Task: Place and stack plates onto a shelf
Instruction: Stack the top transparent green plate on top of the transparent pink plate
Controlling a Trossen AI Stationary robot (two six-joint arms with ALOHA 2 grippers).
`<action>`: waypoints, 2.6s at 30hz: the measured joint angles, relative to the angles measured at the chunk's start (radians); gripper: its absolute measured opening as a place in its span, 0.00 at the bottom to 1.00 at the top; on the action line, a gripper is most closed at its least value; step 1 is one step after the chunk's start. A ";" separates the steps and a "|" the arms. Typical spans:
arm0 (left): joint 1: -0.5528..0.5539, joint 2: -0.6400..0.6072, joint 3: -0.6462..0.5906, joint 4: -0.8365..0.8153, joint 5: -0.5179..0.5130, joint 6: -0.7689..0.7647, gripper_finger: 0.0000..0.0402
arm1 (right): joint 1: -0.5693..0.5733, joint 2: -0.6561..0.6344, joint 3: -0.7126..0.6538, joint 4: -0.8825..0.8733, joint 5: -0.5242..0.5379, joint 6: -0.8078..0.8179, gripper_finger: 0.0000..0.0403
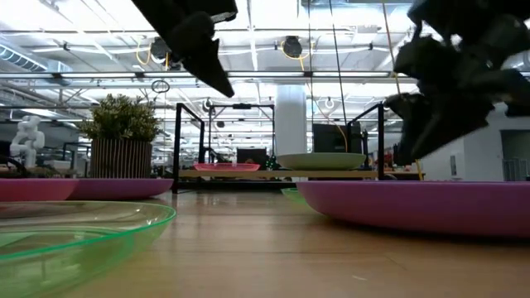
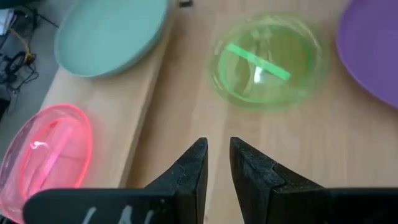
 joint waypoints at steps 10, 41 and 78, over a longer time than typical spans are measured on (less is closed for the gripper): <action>-0.019 0.001 -0.002 0.009 -0.002 0.036 0.19 | 0.000 0.007 -0.146 0.270 -0.020 -0.167 0.32; -0.019 0.002 -0.002 0.031 -0.004 0.045 0.19 | -0.043 0.263 -0.192 0.547 0.084 -0.476 0.01; -0.184 0.002 -0.135 0.339 0.224 0.605 0.57 | 0.105 0.262 0.127 0.493 -0.049 -0.504 0.00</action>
